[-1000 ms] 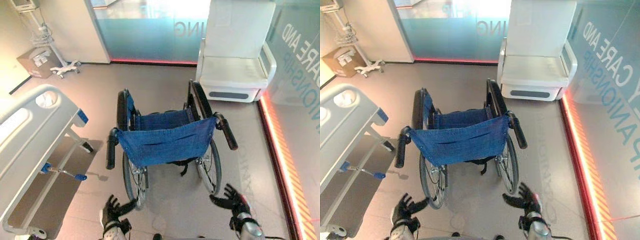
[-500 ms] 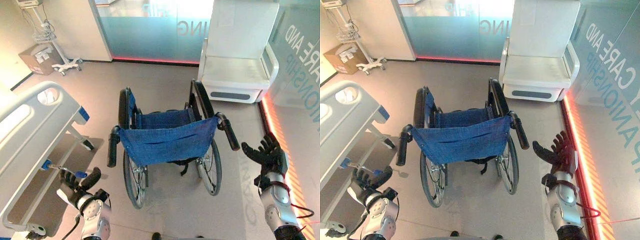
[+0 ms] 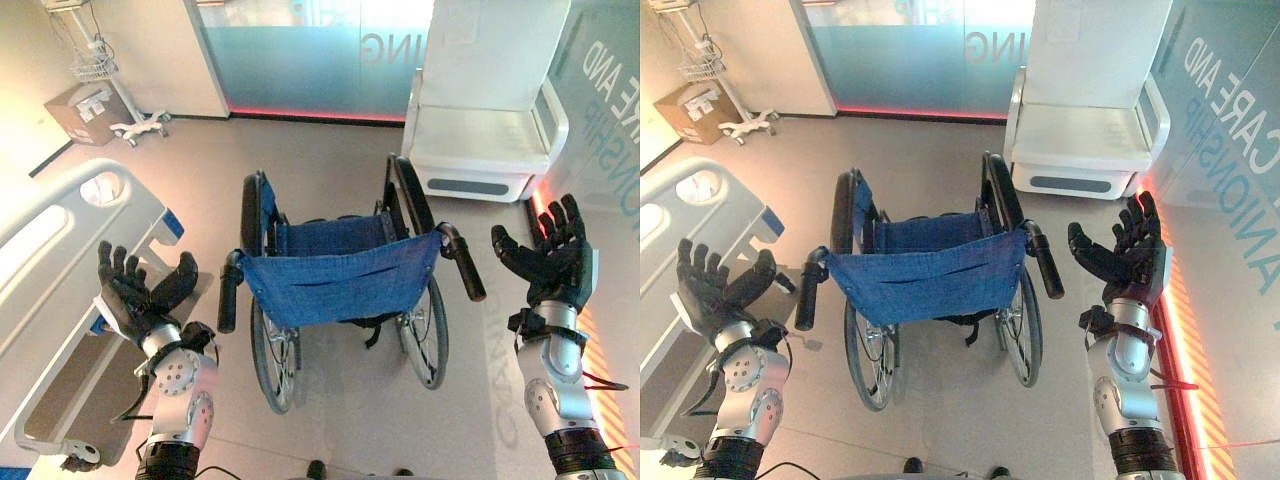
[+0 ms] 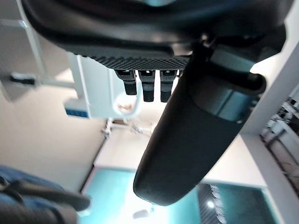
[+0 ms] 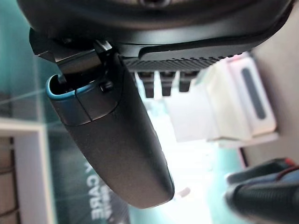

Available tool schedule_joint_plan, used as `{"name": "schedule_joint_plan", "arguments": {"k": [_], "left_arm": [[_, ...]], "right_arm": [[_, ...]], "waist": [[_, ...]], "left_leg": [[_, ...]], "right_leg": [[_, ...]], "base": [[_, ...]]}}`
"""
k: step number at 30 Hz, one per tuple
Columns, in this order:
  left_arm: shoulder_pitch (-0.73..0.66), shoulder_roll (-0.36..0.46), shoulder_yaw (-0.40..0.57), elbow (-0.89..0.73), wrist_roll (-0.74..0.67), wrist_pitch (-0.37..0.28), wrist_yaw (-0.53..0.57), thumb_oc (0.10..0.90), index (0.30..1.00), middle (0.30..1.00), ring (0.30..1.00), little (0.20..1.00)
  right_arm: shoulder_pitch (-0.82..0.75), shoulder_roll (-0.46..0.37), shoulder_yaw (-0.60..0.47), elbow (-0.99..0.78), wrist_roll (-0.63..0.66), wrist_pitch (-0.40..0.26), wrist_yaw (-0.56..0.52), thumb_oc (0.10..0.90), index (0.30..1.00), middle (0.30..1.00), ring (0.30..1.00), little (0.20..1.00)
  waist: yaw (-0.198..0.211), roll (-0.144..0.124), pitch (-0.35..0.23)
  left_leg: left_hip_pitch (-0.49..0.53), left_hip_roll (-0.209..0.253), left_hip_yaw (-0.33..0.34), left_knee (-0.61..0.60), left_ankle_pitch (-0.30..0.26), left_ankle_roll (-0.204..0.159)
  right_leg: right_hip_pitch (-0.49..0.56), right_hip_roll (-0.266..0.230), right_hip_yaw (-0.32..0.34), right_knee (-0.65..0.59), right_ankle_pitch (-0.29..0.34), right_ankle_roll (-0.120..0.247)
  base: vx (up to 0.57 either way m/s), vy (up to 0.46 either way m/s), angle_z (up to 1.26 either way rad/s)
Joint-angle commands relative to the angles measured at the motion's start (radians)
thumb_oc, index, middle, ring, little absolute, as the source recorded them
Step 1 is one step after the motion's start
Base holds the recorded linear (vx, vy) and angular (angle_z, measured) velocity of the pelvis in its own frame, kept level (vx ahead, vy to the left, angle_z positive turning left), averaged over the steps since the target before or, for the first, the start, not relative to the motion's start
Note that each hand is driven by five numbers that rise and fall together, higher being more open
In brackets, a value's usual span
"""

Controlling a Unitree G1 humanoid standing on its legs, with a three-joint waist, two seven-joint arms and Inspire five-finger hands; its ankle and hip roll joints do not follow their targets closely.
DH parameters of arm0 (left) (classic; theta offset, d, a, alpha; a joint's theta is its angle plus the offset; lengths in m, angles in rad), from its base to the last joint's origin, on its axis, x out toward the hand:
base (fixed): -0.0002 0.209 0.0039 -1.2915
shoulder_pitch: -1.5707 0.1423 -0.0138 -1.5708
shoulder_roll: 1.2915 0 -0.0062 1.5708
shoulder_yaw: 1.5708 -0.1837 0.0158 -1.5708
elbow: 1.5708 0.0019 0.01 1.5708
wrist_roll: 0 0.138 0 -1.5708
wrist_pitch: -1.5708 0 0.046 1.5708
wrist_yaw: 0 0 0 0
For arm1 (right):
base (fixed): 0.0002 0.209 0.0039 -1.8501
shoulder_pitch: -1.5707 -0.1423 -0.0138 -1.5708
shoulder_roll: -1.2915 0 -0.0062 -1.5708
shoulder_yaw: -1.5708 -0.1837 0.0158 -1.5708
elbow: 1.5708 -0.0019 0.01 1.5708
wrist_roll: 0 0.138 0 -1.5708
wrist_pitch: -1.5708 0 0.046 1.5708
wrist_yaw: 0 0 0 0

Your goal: Push the wheelchair next to the bed

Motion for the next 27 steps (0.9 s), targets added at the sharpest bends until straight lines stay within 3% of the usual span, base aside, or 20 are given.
{"name": "schedule_joint_plan", "arguments": {"k": [1,4,15,23,27], "left_arm": [[-0.107,0.123,-0.004,-0.061,0.026,-0.056,-0.096,0.8,0.9,0.9,0.9,0.9],[-0.099,0.125,-0.01,-0.087,0.014,-0.039,-0.123,0.8,0.9,0.9,0.9,0.9],[-0.004,0.148,0.023,-0.158,0.016,0.067,-0.269,0.8,0.9,0.9,0.9,0.9],[0.057,0.234,0.076,-0.187,0.094,0.17,-0.311,0.8,0.9,0.9,0.9,0.9],[0.08,0.275,0.116,-0.207,0.086,0.163,-0.313,0.8,0.9,0.9,0.9,0.9]], "right_arm": [[-0.118,-0.092,-0.003,-0.1,-0.077,-0.093,0.041,0.8,0.9,0.9,0.9,0.9],[-0.115,-0.092,-0.002,-0.127,-0.072,-0.084,0.053,0.8,0.9,0.9,0.9,0.9],[-0.035,-0.122,-0.029,-0.194,-0.095,0.065,0.16,0.8,0.9,0.9,0.9,0.9],[0.009,-0.187,-0.063,-0.232,-0.118,0.155,0.202,0.8,0.9,0.9,0.9,0.9],[0.021,-0.21,-0.076,-0.248,-0.117,0.179,0.21,0.8,0.9,0.9,0.9,0.9]], "waist": [[0.012,-0.026,-0.071],[0.014,-0.028,-0.07],[0.018,-0.033,-0.059],[0.021,-0.037,-0.046],[0.025,-0.038,-0.043]], "left_leg": [[0.032,-0.068,0.069,0.004,-0.12,0.026],[0.031,-0.068,0.071,0.004,-0.121,0.027],[0.024,-0.066,0.082,0.004,-0.116,0.028],[0.017,-0.067,0.085,0.005,-0.11,0.029],[0.013,-0.066,0.085,0.005,-0.108,0.028]], "right_leg": [[-0.015,0.018,0.079,0.055,-0.063,0.003],[-0.016,0.018,0.079,0.055,-0.063,0.004],[-0.027,0.022,0.08,0.059,-0.06,0.007],[-0.037,0.022,0.078,0.064,-0.055,0.013],[-0.041,0.021,0.074,0.063,-0.052,0.015]], "base": [[0.0,0.0,0.0],[0.0,0.0,0.0],[0.0,-0.004,0.01],[-0.01,-0.005,0.02],[-0.01,-0.003,0.03]]}}
